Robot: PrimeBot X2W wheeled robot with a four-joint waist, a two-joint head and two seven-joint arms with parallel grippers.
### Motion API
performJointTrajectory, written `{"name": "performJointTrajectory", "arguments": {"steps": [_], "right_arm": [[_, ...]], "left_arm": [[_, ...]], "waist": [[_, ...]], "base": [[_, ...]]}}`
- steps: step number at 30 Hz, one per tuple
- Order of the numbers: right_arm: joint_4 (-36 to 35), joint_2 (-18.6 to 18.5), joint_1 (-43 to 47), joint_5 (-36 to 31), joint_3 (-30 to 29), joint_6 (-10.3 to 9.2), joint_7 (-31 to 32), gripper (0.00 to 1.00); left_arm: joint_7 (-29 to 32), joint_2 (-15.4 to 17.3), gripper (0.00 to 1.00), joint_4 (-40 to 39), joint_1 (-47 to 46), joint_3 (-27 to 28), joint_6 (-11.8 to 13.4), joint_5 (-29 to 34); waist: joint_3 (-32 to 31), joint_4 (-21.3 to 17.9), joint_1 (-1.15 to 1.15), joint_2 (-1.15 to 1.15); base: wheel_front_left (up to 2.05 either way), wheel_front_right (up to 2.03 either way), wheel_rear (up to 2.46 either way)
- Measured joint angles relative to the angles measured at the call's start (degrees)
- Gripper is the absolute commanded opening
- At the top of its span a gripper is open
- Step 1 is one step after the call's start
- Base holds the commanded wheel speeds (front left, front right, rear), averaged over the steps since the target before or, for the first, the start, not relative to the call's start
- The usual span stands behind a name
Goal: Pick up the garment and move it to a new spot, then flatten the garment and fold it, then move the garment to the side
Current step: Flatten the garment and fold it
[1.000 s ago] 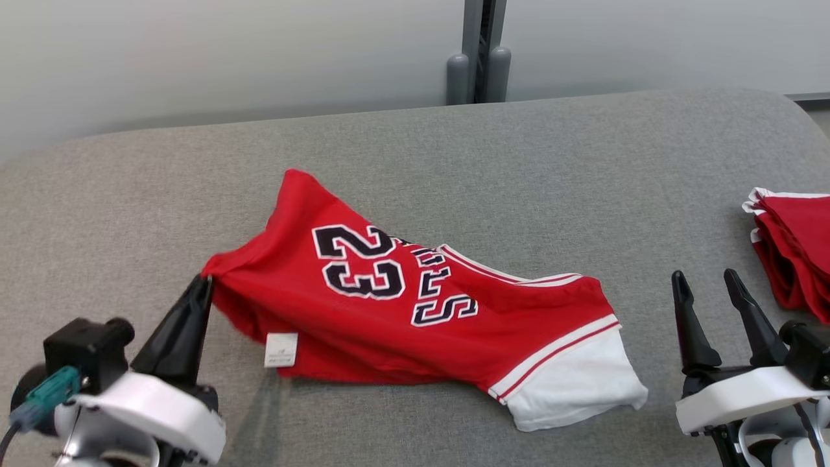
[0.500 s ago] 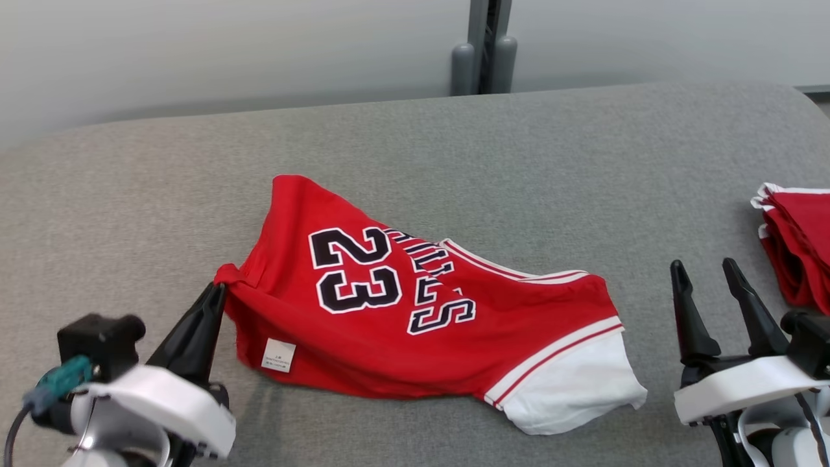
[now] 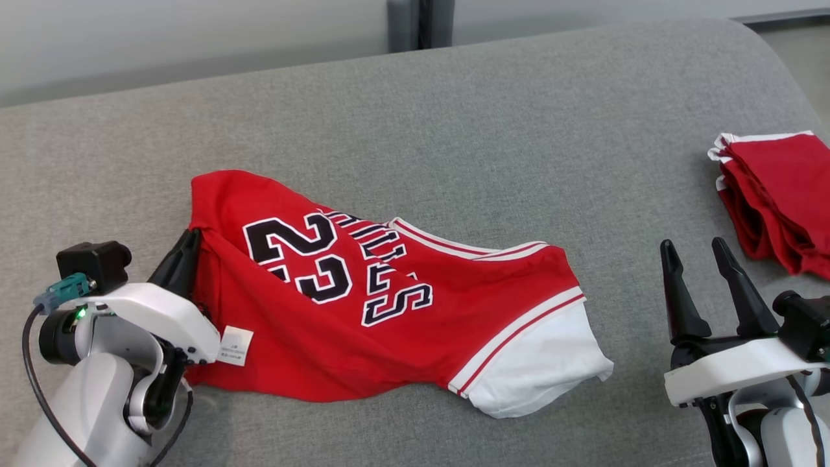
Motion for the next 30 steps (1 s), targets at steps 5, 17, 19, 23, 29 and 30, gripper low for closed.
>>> {"name": "performJointTrajectory", "arguments": {"steps": [5, 17, 19, 23, 29, 30], "right_arm": [[0.9, 0.0, -0.2, 0.2, -0.1, 0.01, -1.0, 1.00], [1.5, 0.0, -0.6, -1.5, -0.1, 0.00, -1.6, 1.00], [1.2, 0.0, -0.3, -2.0, -0.1, 0.01, -1.6, 1.00], [0.5, 0.0, 0.6, -3.1, 0.0, 0.01, -1.0, 1.00], [-0.6, 0.0, 2.0, -4.2, -0.3, 0.01, 0.2, 1.00], [-1.0, 0.0, 2.4, -4.4, -0.3, 0.01, 0.3, 1.00]], "left_arm": [[-4.8, -2.0, 0.27, 7.9, -3.8, 0.4, -2.8, -0.5], [-14.5, -1.8, 1.00, 8.1, -0.4, 1.1, -2.3, 2.4], [-15.1, -1.3, 1.00, 4.9, 2.0, 2.3, -0.9, 3.1], [-15.7, -0.5, 1.00, -3.6, 7.0, 5.1, 2.2, 5.4], [-15.7, -0.3, 1.00, -13.9, 14.0, 6.0, 5.2, 8.4], [-15.7, -0.2, 1.00, -14.9, 14.9, 6.0, 5.4, 8.7]], "waist": [[1.3, -0.5, 0.00, 0.00], [-0.8, 2.4, 0.00, 0.00], [-1.5, 3.1, 0.00, 0.00], [-3.1, 4.4, 0.00, 0.00], [-5.3, 6.2, 0.00, 0.00], [-5.7, 6.4, 0.00, 0.00]], "base": [[0.00, 0.00, 0.00], [0.00, 0.00, 0.00], [0.00, 0.00, 0.00], [0.00, 0.00, 0.00], [0.00, 0.00, 0.00], [0.00, 0.00, 0.00]]}}
